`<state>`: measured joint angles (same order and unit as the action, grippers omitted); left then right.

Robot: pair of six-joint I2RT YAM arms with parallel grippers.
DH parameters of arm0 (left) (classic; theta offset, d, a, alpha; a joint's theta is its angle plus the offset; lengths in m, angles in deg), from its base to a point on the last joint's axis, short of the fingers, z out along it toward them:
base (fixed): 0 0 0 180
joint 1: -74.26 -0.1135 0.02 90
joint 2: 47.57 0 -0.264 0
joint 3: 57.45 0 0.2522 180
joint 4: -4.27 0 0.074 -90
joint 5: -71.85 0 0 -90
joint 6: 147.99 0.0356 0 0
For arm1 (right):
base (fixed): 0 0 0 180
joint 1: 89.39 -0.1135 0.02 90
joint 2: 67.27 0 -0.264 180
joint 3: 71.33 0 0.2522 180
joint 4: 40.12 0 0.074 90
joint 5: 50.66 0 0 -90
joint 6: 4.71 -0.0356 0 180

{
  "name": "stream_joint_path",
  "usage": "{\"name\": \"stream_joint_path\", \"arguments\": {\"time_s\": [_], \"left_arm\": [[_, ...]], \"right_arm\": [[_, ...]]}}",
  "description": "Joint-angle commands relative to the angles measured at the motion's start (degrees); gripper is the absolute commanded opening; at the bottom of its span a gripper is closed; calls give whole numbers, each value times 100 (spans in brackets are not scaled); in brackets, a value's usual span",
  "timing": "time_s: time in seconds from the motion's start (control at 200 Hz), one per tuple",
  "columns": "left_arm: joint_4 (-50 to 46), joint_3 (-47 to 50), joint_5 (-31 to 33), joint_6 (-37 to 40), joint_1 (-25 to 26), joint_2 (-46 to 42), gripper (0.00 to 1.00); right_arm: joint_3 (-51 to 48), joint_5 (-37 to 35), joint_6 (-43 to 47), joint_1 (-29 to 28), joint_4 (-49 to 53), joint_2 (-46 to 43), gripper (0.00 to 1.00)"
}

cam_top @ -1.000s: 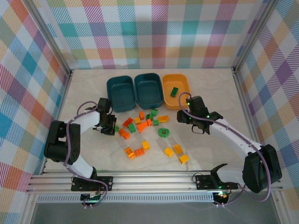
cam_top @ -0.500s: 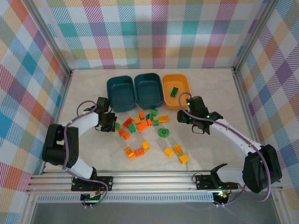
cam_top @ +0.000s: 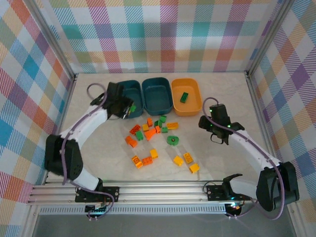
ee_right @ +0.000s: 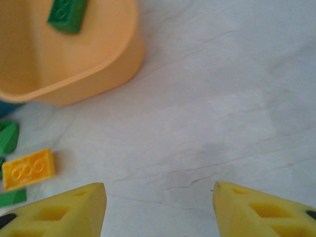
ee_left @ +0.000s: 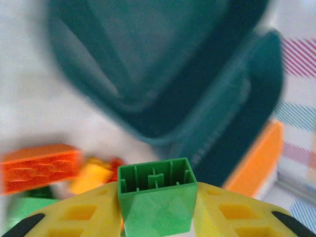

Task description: Sort the legos into containers by color

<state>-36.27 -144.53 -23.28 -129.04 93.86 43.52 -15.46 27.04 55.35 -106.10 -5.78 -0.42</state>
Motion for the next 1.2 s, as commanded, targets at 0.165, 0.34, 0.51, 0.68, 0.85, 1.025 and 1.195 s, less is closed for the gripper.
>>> {"name": "stream_joint_path", "arguments": {"time_s": [0.165, 0.34, 0.51, 0.68, 0.85, 1.025, 1.195], "left_arm": [[-22, -2879, -860, 1880, 960, 2360, 34], [-657, -5046, -1267, 2682, 1363, 3919, 32], [-1247, -6611, -1472, 2809, 1524, 5112, 32], [-1303, -6933, -1453, 2847, 1609, 5449, 37], [-1285, -6950, -1360, 2931, 1618, 5462, 48], [-1418, -7098, -1260, 3074, 1609, 5427, 60], [-1717, -6913, -1008, 3540, 1618, 4737, 62]], "right_arm": [[-386, 136, -504, 384, -323, -512, 59], [-384, 225, -505, 394, -352, -428, 59], [-384, 274, -500, 397, -377, -391, 59], [-376, 297, -487, 397, -399, -340, 59], [-379, 352, -457, 397, -427, -322, 59], [-398, 373, -417, 397, -449, -400, 60], [-506, 682, -146, 238, -764, -525, 60]]}}
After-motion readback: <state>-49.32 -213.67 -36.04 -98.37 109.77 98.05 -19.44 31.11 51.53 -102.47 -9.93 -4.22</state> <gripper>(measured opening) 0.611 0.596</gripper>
